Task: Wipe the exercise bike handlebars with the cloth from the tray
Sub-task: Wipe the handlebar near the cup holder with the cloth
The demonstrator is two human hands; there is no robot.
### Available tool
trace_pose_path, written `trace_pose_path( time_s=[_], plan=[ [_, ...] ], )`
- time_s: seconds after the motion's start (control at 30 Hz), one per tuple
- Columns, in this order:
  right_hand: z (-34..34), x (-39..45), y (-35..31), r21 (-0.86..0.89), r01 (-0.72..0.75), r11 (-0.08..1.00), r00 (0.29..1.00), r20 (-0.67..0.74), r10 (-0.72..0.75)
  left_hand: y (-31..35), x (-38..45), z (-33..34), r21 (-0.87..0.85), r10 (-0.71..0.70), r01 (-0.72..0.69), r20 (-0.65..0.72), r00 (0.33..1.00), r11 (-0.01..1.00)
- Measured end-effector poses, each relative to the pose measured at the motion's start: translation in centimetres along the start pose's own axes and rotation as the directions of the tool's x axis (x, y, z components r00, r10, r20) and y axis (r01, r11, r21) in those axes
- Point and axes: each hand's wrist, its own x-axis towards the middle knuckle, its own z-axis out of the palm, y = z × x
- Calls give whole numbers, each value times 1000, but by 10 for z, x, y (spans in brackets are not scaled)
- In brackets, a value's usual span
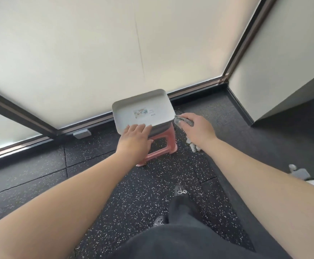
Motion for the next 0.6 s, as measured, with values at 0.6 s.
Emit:
trace_pose_path(
  time_s=[0.6],
  plan=[
    [-82, -194, 136, -13, -92, 996, 984, -157, 89, 159, -112, 31, 79, 185, -177, -103, 977, 981]
  ],
)
